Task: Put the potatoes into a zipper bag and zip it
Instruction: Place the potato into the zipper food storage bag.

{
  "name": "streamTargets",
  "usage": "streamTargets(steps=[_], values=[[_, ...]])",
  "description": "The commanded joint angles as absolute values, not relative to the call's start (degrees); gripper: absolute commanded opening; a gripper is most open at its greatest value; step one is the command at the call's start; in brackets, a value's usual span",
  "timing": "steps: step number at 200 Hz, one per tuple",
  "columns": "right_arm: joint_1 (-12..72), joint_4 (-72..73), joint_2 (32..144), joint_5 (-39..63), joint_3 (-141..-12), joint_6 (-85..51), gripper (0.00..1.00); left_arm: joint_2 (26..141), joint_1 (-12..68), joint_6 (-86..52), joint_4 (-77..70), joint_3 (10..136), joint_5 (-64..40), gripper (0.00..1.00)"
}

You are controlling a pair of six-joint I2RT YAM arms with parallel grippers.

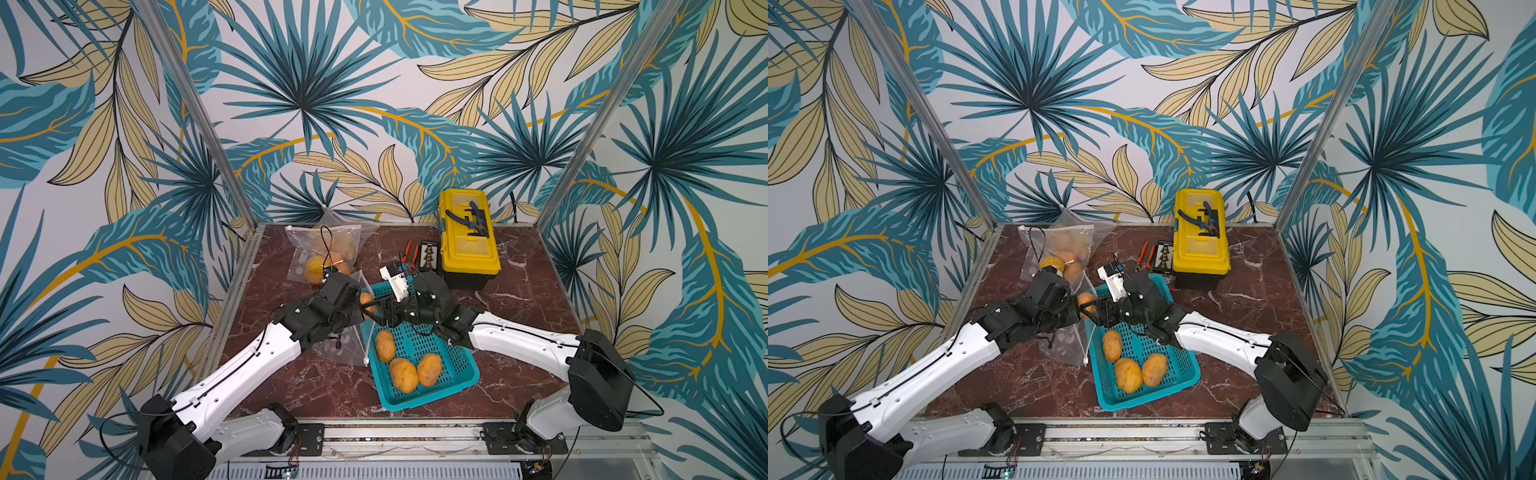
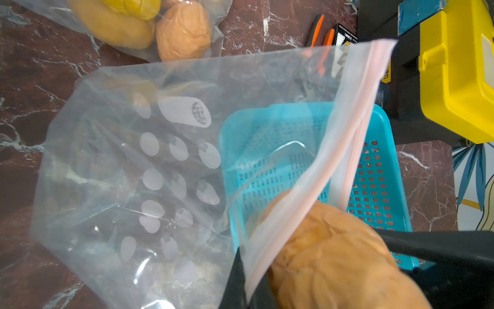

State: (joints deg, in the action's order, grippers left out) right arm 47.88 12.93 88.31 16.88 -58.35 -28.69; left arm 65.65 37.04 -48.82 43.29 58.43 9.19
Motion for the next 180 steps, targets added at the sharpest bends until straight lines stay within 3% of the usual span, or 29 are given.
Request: streamTargets(steps=[1,26,83,146,180], values=[[48.1,10.6,90.0,13.6,-59.7,-28.7,0.22,63.4,37.0,-47.8,42.2,58.8,9.0,0.0],[48.1,6.6,92.3,9.8,-60.8,-28.7,0.21,61.2,37.0,-47.7,41.5,57.7,8.9,0.0],[48.2,5.6,94.7,11.2,-62.0,-28.5,0.27,55.3,37.1,-48.0,40.5,55.0,10.2,0.0],[48.1,6.8,93.3,14.1,-61.6,-28.3,0.66,55.8,37.1,-48.3,40.6,55.0,10.6,0.0],[48.3,6.7,91.4,14.9,-61.6,-27.8,0.81,56.0,37.0,-48.4,40.5,55.0,10.8,0.0]])
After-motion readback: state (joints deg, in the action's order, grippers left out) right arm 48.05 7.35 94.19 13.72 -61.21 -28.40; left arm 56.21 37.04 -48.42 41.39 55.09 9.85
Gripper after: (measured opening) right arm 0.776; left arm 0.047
